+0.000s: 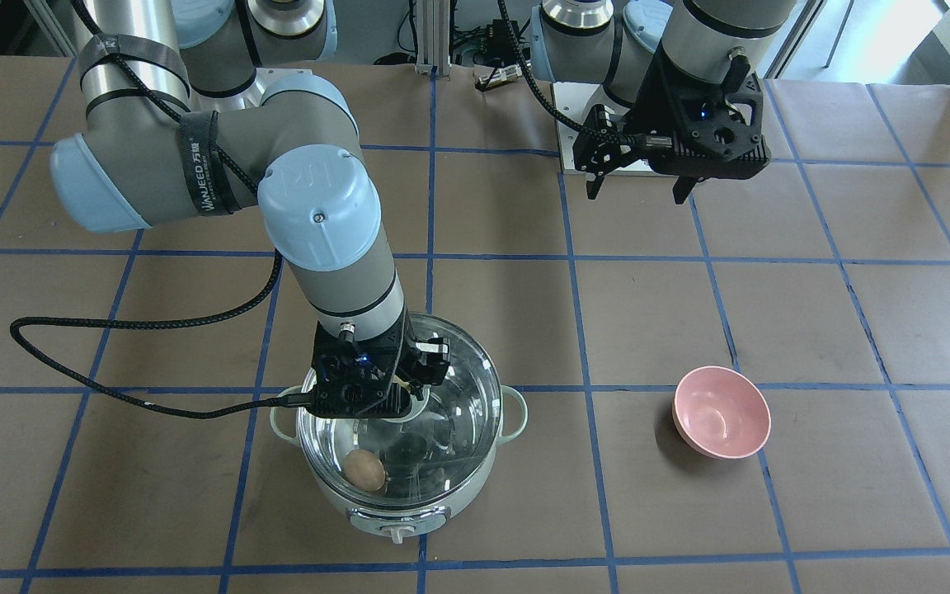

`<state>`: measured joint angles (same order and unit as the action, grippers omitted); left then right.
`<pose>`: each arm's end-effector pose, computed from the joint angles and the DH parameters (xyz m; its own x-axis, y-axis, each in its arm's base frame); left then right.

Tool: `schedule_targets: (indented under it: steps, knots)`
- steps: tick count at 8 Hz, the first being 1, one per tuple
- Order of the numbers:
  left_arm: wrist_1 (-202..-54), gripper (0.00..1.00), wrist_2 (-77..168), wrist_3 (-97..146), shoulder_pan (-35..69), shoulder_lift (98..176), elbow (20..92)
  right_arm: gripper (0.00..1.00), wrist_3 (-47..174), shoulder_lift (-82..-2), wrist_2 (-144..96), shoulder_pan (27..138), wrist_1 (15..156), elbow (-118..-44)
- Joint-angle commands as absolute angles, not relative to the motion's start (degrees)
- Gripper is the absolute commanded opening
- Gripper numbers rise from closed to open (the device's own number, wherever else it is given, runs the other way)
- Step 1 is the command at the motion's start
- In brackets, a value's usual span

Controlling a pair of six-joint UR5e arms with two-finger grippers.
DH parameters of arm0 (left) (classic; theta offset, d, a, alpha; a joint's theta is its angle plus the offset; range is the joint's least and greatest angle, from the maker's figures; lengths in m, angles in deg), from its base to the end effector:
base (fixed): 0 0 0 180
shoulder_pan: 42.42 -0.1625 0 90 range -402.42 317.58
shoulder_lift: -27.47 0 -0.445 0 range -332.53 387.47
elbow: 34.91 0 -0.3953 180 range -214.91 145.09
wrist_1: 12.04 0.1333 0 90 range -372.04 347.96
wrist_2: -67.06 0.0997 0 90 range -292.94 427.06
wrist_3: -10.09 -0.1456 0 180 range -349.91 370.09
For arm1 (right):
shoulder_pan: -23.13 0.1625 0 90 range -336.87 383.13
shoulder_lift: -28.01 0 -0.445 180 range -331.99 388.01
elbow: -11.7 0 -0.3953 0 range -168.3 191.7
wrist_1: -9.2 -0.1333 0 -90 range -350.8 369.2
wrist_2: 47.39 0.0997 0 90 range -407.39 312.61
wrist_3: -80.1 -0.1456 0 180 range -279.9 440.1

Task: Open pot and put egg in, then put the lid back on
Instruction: 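Hold the lid seated on the pot with the right gripper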

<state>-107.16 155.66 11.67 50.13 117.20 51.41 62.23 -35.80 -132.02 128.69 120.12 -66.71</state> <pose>-0.1585 -0.4824 0.4872 -0.9996 0.0164 0.0239 0.0169 0.9996 0.0211 0.3277 -0.6291 0.3291 -0.9920 0.0302 -0.1223 0.0397 0.9963 -0.0762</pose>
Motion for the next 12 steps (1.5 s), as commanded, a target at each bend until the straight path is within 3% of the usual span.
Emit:
schedule_targets:
  steps: [1,4,5,7,10,11,12]
  knots:
    - [-107.13,1.00,155.66,11.67,50.13,117.20,51.49,0.00,63.40,-35.62,-131.94,128.77,121.08,-67.14]
    - [-107.13,1.00,155.66,11.67,50.13,117.20,51.49,0.00,63.41,-35.53,-131.85,128.69,121.18,-67.23]
    - [-107.13,1.00,155.66,11.67,50.13,117.20,51.49,0.18,63.49,-35.53,-131.85,128.69,121.87,-67.14]
    - [-107.13,1.00,155.66,11.67,50.13,117.20,51.49,0.02,63.75,-35.53,-132.37,128.69,121.88,-67.14]
    - [-107.13,1.00,155.66,11.67,50.13,117.20,51.49,0.02,63.93,-35.71,-132.55,128.69,121.71,-67.31]
    - [-107.13,1.00,155.66,11.67,50.13,117.20,51.49,0.14,63.93,-35.53,-132.29,128.69,121.70,-67.31]
    - [-107.13,1.00,155.66,11.67,50.13,117.20,51.49,0.67,63.85,-35.53,-132.11,128.69,121.79,-67.31]
